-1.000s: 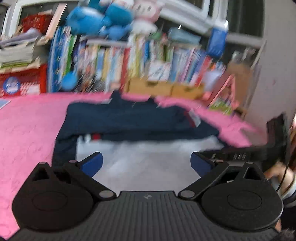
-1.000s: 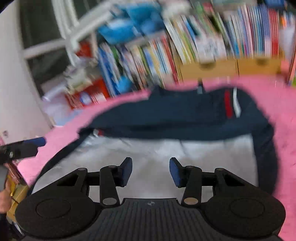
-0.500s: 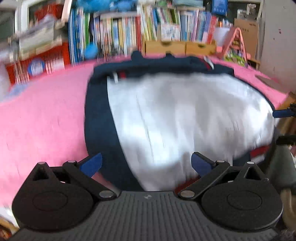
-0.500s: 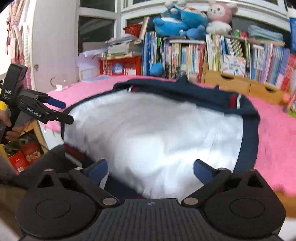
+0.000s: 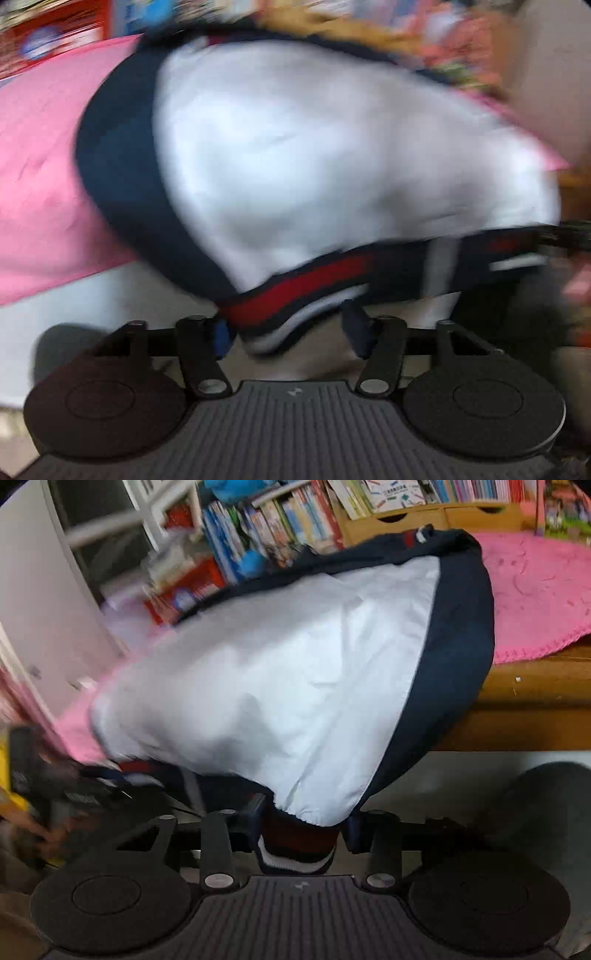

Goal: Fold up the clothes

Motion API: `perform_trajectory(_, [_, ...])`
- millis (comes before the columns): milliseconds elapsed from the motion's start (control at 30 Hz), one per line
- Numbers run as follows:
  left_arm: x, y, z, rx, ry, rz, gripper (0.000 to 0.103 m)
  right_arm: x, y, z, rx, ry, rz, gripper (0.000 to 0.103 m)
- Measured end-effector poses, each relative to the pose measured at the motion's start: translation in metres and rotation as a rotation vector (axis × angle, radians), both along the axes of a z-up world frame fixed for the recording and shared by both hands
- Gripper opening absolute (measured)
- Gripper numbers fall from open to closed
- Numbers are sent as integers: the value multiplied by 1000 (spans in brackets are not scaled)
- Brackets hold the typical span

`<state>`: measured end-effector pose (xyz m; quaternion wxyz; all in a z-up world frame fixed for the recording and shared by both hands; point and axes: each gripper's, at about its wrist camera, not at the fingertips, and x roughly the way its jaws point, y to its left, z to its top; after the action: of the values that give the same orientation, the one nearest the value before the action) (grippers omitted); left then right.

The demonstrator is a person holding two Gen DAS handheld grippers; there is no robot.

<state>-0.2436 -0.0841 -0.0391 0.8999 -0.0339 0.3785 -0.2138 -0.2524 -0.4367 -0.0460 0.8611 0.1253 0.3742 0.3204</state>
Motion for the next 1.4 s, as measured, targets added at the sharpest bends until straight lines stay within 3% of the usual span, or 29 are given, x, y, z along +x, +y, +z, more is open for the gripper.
perform_trajectory(67, [-4, -8, 41, -47, -114, -98, 58, -5, -3, 27, 102, -34, 29, 38])
perform_trajectory(167, [16, -13, 82, 16, -329, -173, 90, 22, 10, 59, 164, -110, 39, 38])
perform_trajectory(200, [25, -28, 81, 72, -353, -155, 99, 36, 16, 67, 176, -129, 37, 38])
perform_trajectory(233, [35, -48, 77, 137, -363, -126, 98, 50, 22, 75, 188, -149, 35, 38])
perform_trajectory(333, [64, -106, 64, 333, -390, -35, 96, 121, 44, 74, 149, -70, -40, 35])
perform_trajectory(500, [70, -111, 54, 315, -314, 57, 96, 179, 70, 70, 95, -39, -91, 33])
perform_trajectory(600, [40, -88, 70, 303, -376, 48, 97, 192, 75, 63, 103, -9, -101, 33])
perform_trajectory(700, [1, -60, 90, 306, -457, -31, 103, 208, 82, 57, 114, 26, -109, 33])
perform_trajectory(800, [-28, -48, 93, 335, -484, -151, 103, 218, 85, 56, 125, 48, -115, 34])
perform_trajectory(900, [-42, -51, 76, 395, -407, -263, 103, 224, 84, 54, 141, 60, -117, 35])
perform_trajectory(1000, [-39, -58, 52, 532, -350, -298, 103, 223, 81, 52, 160, 63, -119, 37])
perform_trajectory(1067, [-27, -62, 44, 642, -413, -253, 103, 221, 79, 53, 166, 58, -117, 41])
perform_trajectory(1133, [-8, -61, 48, 687, -484, -181, 103, 217, 78, 56, 161, 40, -114, 50])
perform_trajectory(1267, [34, -42, 78, 606, -548, -63, 103, 199, 63, 79, 104, -88, -118, 68])
perform_trajectory(1400, [79, -24, 96, 573, -538, 139, 103, 178, 35, 106, 83, -232, -149, 83])
